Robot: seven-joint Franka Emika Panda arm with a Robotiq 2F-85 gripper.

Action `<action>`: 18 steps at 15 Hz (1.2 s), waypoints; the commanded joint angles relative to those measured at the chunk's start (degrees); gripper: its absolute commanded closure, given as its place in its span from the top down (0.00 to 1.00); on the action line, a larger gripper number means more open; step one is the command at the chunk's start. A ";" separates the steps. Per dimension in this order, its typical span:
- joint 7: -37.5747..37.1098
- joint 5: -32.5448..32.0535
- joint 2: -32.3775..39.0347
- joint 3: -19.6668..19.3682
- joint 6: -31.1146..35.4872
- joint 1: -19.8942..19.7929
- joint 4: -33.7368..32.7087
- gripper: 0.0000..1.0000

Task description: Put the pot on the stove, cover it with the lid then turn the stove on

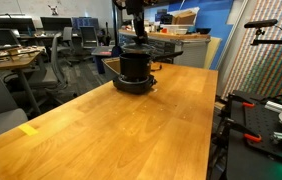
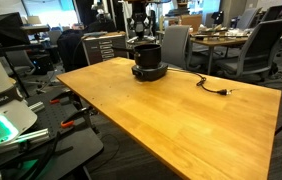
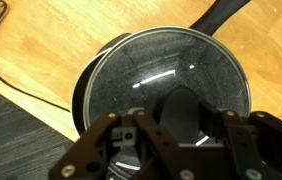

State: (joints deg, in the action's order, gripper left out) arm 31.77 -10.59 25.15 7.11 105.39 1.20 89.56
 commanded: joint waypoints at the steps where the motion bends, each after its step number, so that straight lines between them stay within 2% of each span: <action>1: -0.35 1.81 0.02 0.11 -0.80 0.29 -1.59 0.12; 12: -4.40 0.60 0.14 -0.76 -1.36 0.67 -3.63 0.12; 18: -3.44 -2.14 -0.26 -1.41 -5.83 1.03 -4.60 0.12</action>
State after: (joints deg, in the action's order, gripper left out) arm 28.02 -10.77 25.38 6.69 102.89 1.35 86.88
